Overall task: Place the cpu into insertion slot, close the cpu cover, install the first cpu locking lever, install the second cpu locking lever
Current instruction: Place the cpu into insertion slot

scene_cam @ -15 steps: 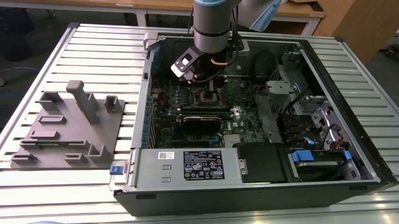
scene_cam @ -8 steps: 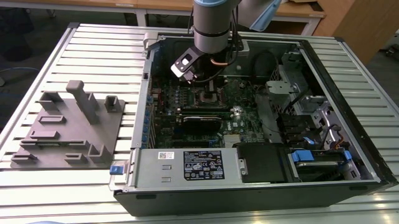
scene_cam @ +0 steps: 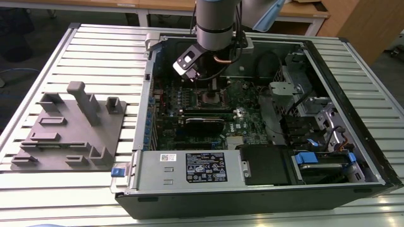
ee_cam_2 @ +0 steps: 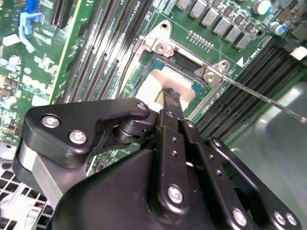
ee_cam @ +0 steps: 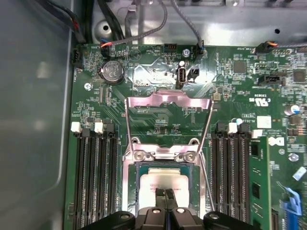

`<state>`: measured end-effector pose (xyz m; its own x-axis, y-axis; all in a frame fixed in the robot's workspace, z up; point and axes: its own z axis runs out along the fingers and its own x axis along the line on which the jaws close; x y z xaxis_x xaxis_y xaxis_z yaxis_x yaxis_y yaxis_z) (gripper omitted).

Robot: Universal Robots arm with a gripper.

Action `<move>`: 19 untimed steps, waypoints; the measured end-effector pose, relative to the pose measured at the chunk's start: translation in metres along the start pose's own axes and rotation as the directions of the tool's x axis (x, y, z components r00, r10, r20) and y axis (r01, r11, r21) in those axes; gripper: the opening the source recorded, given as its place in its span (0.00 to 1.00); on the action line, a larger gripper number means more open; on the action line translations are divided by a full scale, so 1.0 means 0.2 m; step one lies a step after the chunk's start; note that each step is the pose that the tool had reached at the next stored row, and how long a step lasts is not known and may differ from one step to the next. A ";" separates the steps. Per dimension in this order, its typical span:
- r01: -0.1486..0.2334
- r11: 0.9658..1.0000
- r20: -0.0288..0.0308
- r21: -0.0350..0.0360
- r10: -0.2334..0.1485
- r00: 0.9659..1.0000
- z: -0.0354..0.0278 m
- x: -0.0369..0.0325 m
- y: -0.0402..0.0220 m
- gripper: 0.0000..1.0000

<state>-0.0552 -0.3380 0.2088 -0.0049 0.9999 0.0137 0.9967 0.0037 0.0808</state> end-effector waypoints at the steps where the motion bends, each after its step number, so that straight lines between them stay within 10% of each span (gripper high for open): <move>1: 0.000 1.000 0.000 0.000 0.000 1.000 -0.010 0.000 0.001 0.11; 19: 0.000 1.000 0.000 0.010 0.000 1.000 -0.041 0.000 0.003 0.11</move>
<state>-0.0552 -0.3380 0.2170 -0.0047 0.9999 0.0136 0.9975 0.0038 0.0706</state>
